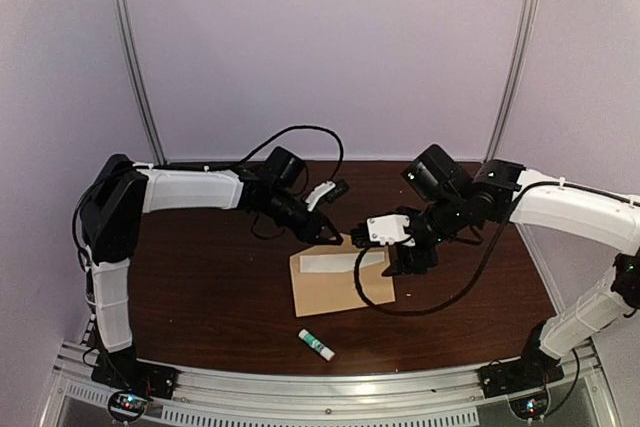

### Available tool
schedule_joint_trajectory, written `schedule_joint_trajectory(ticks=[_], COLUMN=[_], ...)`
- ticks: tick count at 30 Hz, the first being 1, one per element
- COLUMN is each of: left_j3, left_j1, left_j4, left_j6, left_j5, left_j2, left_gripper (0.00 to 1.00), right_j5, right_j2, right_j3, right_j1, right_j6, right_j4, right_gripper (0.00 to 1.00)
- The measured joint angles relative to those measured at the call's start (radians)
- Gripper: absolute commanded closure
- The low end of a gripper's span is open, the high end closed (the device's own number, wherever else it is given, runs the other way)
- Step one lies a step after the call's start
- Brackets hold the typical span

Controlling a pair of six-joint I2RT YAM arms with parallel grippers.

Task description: Place the letter into the envelope and seal it

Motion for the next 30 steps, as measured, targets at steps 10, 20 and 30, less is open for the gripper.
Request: schedule_joint_trajectory(ticks=[10, 20, 30], left_j3=[0.000, 0.000, 0.000], left_j1=[0.002, 0.002, 0.009], left_j4=[0.089, 0.109, 0.111], left_j6=[-0.141, -0.185, -0.196], left_j5=[-0.008, 0.031, 0.047], left_j2=[0.006, 0.019, 0.023], left_gripper=[1.00, 1.00, 1.00], right_j5=[-0.024, -0.003, 0.003], right_j2=[0.130, 0.261, 0.340], right_j3=[-0.111, -0.056, -0.041], right_j1=[0.003, 0.003, 0.007], right_j6=[-0.018, -0.030, -0.026], right_j4=[0.214, 0.362, 0.383], right_gripper=[0.18, 0.16, 0.16])
